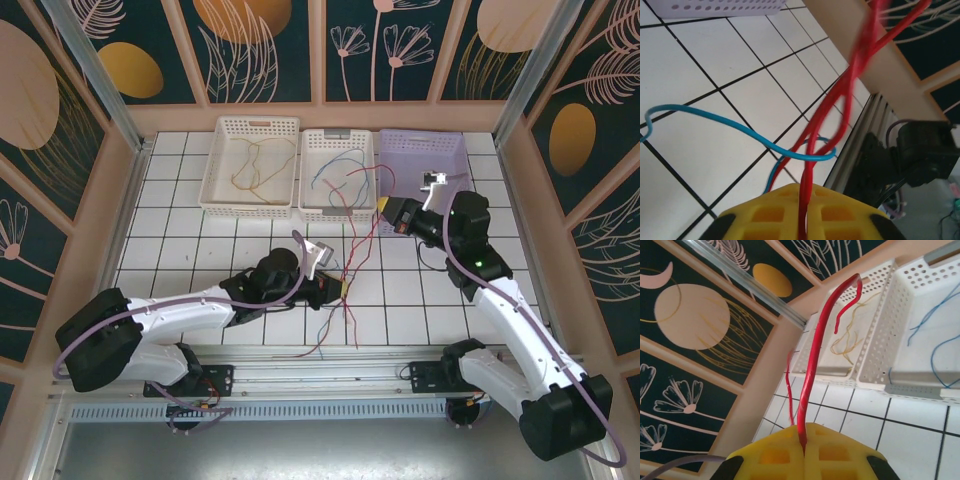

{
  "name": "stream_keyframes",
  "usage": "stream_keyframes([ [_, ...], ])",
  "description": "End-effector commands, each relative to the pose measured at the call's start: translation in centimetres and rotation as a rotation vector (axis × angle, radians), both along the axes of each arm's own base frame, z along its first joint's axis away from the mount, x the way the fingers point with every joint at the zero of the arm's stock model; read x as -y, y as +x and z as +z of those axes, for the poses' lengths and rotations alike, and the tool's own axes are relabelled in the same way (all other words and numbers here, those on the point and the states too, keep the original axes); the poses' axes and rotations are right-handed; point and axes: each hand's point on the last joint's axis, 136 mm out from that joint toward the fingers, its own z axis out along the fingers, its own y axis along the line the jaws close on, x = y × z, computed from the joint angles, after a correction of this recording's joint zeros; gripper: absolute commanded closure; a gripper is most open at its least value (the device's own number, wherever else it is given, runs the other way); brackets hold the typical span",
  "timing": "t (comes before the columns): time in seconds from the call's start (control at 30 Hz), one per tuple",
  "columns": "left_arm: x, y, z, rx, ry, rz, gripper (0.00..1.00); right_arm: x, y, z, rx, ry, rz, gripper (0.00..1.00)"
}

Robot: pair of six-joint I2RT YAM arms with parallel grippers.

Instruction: Untangle the cables

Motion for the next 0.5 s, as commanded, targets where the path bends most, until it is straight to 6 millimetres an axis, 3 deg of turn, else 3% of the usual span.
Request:
stream_keyframes([
  [0.0,-0.2,0.3,1.6,0.047,-0.021,0.010,1.00,1.3,1.0,1.3,0.030,-0.038,-0.098,1.00],
  [0.3,-4.6,1.0,2.8,0.151,0.078,0.146,1.00,7.3,3.4,-1.1,-0.068,-0.142,-0.362,1.00],
  [0.47,-7.3,1.2,3.4,0.183,0.130,0.210,1.00,10.4,3.9,-1.4,-0.088,-0.199,-0.474,1.00],
])
